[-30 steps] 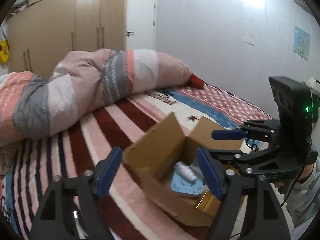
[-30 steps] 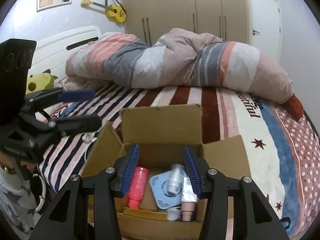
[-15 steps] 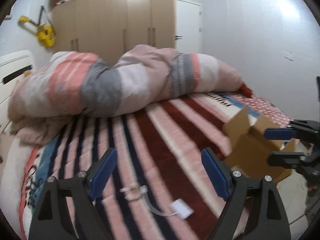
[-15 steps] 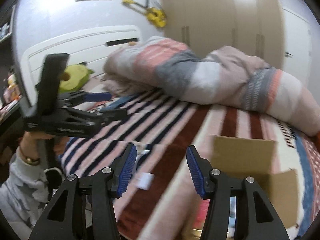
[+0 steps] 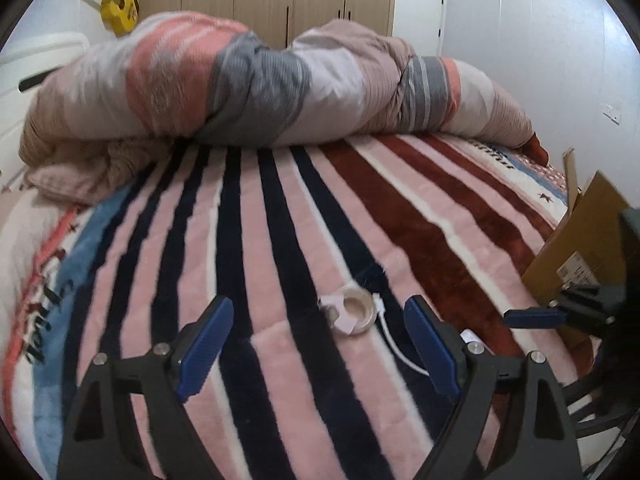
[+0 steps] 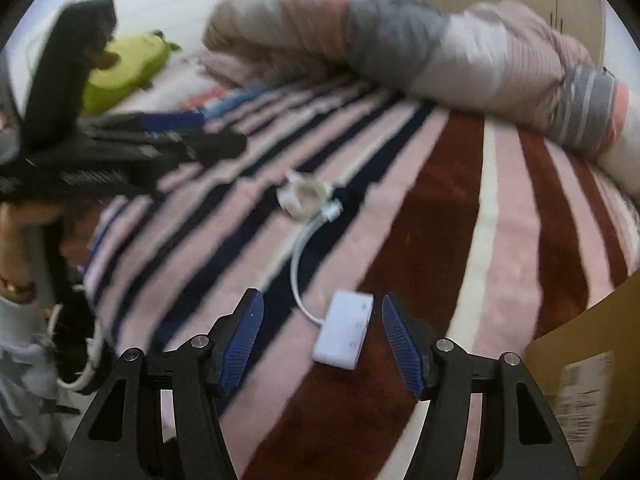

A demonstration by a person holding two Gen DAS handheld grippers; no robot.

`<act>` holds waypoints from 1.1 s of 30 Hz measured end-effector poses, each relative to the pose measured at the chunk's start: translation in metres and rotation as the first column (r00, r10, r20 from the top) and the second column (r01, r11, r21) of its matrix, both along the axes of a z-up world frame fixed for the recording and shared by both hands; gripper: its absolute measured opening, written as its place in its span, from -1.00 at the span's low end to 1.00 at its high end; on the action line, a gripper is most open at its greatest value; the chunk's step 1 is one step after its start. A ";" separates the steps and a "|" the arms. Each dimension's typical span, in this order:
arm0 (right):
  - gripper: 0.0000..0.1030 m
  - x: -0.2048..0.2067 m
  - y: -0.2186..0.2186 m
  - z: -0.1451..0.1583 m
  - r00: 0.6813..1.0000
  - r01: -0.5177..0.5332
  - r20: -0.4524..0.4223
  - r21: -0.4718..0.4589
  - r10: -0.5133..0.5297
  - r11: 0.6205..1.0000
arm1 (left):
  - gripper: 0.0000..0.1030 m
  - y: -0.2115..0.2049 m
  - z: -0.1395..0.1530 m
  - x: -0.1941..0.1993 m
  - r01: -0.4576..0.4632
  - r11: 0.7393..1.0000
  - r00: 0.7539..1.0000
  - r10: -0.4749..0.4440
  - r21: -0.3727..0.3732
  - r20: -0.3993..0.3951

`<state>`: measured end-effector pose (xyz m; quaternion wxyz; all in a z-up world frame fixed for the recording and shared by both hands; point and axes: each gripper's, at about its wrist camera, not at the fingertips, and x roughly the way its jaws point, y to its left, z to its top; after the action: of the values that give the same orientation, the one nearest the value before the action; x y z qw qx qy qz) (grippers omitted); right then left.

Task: Organize rigid objects
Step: 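Grasp the white tape roll with the left gripper while the right grasps the USB adapter, then carry the tape roll and USB adapter into the box and open both grippers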

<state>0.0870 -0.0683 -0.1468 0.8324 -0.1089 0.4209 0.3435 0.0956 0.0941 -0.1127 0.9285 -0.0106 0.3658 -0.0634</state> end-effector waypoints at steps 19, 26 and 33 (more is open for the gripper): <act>-0.30 0.021 -0.025 -0.025 0.995 0.100 0.009 -0.111 -0.100 0.989 | 0.03 -0.035 -0.070 0.054 0.021 0.999 0.992 -0.016 0.038 -0.123; -0.30 0.018 -0.026 -0.022 0.996 0.084 -0.003 -0.083 -0.085 0.993 | -0.14 -0.031 -0.069 0.044 -0.006 1.000 0.992 0.009 0.021 -0.123; -0.30 -0.002 -0.028 0.014 0.996 0.051 0.068 -0.016 -0.049 0.999 | -0.14 -0.038 -0.035 0.007 0.004 1.000 0.997 -0.002 0.026 -0.075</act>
<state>0.0847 -0.0959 -0.1323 0.8534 -0.1172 0.3983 0.3150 0.1023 0.0565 -0.1480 0.9140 -0.0004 0.4013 -0.0594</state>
